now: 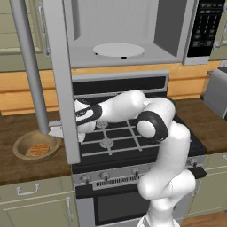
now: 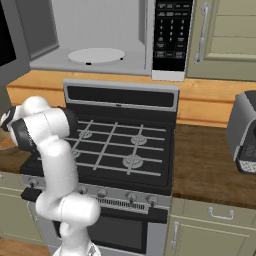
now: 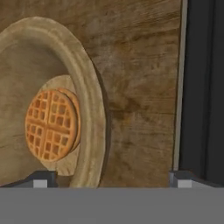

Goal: Open the microwave, place the bowl with waffle inside the microwave, then close the microwave door and turn it on.

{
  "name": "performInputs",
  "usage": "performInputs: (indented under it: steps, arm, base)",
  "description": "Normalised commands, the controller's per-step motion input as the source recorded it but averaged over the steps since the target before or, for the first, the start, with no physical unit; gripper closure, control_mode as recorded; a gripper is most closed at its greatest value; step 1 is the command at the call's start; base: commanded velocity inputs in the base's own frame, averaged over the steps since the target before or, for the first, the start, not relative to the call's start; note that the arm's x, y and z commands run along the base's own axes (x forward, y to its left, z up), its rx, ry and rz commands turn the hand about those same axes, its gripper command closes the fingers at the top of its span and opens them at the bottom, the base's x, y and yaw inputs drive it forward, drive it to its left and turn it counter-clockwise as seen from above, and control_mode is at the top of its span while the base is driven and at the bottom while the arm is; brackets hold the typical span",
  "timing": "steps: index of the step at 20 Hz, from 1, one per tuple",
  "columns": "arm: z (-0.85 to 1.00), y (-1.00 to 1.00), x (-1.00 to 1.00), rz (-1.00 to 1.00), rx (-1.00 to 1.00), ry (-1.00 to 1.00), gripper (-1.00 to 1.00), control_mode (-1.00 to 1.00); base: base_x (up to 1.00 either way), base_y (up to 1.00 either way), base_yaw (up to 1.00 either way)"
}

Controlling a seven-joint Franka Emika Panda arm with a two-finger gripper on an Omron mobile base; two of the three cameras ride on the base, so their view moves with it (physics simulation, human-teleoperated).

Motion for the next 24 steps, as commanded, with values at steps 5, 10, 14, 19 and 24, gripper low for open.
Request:
performInputs:
  steps: [5, 10, 14, 19, 24]
  arm:
    - [-0.17, 0.28, 0.32, 0.03, -0.02, 0.00, -1.00, -1.00]
    - [-0.17, 0.26, 0.25, 0.03, -0.01, 0.00, -1.00, -1.00]
    - [-0.43, 0.01, 0.02, 0.00, -0.02, 0.00, -1.00, -1.00]
    - [-0.32, 0.02, 0.00, 0.00, 0.00, 0.00, 1.00, -1.00]
    - [-0.31, 0.01, 0.00, 0.00, 0.00, 0.00, 1.00, -1.00]
  base:
    - [0.00, 0.00, 0.00]
    - [0.00, 0.00, 0.00]
    - [0.00, 0.00, 0.00]
    - [0.00, 0.00, 0.00]
    - [0.00, 0.00, 0.00]
